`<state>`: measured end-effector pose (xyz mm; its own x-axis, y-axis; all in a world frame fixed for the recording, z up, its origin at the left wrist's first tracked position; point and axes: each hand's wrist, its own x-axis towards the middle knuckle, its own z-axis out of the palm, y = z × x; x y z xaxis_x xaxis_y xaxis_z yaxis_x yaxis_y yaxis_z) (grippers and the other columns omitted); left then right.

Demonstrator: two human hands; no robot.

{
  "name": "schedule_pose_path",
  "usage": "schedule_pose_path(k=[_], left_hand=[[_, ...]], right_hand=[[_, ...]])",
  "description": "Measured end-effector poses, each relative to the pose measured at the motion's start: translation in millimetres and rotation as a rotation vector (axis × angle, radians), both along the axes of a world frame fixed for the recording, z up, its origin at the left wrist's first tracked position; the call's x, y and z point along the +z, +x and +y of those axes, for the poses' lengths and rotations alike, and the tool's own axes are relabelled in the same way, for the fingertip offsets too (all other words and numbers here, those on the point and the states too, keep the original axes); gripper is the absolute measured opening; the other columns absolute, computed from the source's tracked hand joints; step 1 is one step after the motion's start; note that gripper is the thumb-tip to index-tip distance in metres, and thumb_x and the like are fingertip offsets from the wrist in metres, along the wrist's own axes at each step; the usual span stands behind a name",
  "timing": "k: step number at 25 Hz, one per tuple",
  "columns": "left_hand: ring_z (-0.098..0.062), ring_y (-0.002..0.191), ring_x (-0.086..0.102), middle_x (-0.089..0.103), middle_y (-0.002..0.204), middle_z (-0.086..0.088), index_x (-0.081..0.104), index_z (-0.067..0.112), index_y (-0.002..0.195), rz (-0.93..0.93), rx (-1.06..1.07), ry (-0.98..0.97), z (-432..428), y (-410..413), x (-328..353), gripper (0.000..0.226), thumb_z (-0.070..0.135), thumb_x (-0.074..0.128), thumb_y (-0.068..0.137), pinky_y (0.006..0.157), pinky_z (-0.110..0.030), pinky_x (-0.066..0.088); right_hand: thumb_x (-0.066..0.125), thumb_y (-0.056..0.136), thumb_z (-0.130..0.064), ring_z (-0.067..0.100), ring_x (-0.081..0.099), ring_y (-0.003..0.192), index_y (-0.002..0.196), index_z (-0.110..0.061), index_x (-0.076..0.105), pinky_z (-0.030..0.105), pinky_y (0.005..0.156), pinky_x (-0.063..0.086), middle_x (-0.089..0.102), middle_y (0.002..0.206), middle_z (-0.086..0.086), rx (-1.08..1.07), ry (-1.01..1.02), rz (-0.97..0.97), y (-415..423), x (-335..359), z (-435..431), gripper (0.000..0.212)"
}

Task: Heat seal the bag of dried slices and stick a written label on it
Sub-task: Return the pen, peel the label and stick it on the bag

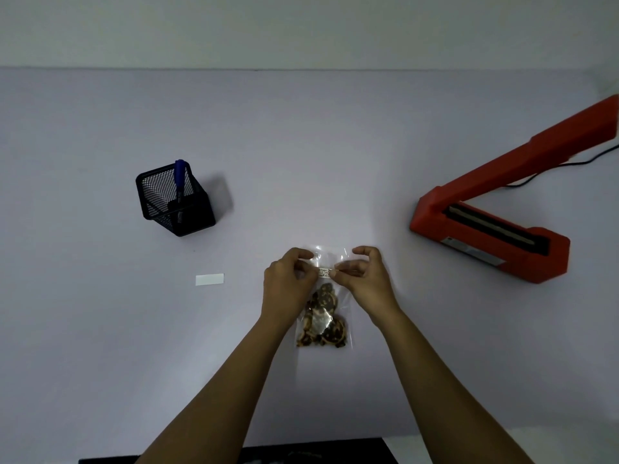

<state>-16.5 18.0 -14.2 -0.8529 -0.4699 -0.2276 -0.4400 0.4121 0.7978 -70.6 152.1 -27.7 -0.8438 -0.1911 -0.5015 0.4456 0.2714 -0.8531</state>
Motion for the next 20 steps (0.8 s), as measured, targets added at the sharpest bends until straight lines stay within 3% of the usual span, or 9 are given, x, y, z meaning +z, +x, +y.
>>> schedule_pose_path(k=[4,8,11,13,17,20], left_hand=[[-0.009,0.071,0.060,0.063,0.078,0.005,0.063,0.016,0.103,-0.001,0.008,0.041,-1,2,-1,0.025,0.012,0.068,0.080,0.072,-0.023,0.052],[-0.010,0.084,0.051,0.048,0.103,0.002,0.054,0.015,0.114,0.012,0.028,0.022,-1,3,-4,0.046,0.013,0.075,0.074,0.070,-0.010,0.042],[-0.011,0.094,0.047,0.038,0.114,0.002,0.043,0.014,0.126,0.007,0.014,0.076,-3,2,-5,0.065,0.016,0.079,0.071,0.076,-0.012,0.041],[-0.013,0.102,0.047,0.042,0.113,0.003,0.038,0.015,0.130,-0.012,-0.003,0.106,-5,1,-7,0.072,0.018,0.079,0.071,0.082,-0.019,0.041],[-0.013,0.089,0.053,0.054,0.096,0.000,0.031,0.020,0.135,-0.046,-0.021,0.232,-10,-1,-4,0.077,0.017,0.078,0.073,0.072,-0.011,0.041],[-0.017,0.086,0.059,0.054,0.092,-0.002,0.031,0.029,0.133,-0.050,-0.048,0.342,-15,-1,-2,0.073,0.015,0.075,0.076,0.077,-0.022,0.050]], right_hand=[[0.075,0.074,-0.003,0.018,0.064,0.086,0.111,-0.018,0.041,0.022,0.078,0.050,0.067,0.086,0.003,0.005,-0.061,-0.042,0,0,1,0.052],[0.073,0.075,-0.002,0.013,0.063,0.085,0.114,-0.015,0.041,0.017,0.074,0.050,0.065,0.087,0.002,0.039,-0.096,-0.071,-2,2,3,0.052],[0.072,0.076,-0.001,0.013,0.064,0.086,0.116,-0.016,0.041,0.016,0.073,0.050,0.065,0.088,0.003,0.061,-0.110,-0.084,-3,1,4,0.053],[0.071,0.076,-0.001,0.013,0.064,0.086,0.116,-0.017,0.041,0.016,0.075,0.050,0.066,0.088,0.003,0.080,-0.121,-0.087,-3,0,6,0.052],[0.069,0.077,0.001,0.015,0.065,0.088,0.117,-0.018,0.041,0.020,0.078,0.050,0.066,0.088,0.004,0.099,-0.151,-0.085,-5,-3,10,0.053],[0.069,0.077,0.001,0.014,0.065,0.087,0.120,-0.017,0.040,0.019,0.077,0.051,0.066,0.088,0.003,0.091,-0.158,-0.084,-4,-2,11,0.055]])
